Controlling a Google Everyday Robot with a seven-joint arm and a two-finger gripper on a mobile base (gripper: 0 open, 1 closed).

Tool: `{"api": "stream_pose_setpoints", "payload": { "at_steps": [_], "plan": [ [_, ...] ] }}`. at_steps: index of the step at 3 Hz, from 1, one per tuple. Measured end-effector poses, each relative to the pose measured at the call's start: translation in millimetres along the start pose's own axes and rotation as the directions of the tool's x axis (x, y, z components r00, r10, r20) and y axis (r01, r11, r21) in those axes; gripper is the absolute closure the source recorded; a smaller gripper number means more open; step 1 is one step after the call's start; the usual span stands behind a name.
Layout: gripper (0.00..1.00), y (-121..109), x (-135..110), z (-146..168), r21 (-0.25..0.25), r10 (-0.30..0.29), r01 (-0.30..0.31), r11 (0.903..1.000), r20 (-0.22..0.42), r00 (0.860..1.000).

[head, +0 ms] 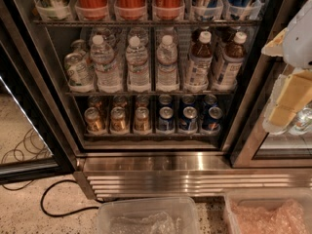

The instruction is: Pick pepsi can from bottom shelf of fridge

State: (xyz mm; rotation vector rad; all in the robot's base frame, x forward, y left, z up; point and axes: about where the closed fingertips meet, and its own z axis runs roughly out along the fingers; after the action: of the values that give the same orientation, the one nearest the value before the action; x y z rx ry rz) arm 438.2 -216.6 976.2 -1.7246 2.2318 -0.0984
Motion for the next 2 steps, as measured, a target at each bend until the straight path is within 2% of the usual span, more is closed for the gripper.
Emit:
{"api": "stream_pose_setpoints", "payload": {
  "at_steps": [1,2],
  "plan": [
    [0.00,0.0,0.0,0.0,0.000,0.000,0.000,1.0000,0.000,1.000],
    [0.00,9.1,-0.7,11.2,-0.022,0.011,-0.011,0.9997,0.012,1.000]
  ]
}}
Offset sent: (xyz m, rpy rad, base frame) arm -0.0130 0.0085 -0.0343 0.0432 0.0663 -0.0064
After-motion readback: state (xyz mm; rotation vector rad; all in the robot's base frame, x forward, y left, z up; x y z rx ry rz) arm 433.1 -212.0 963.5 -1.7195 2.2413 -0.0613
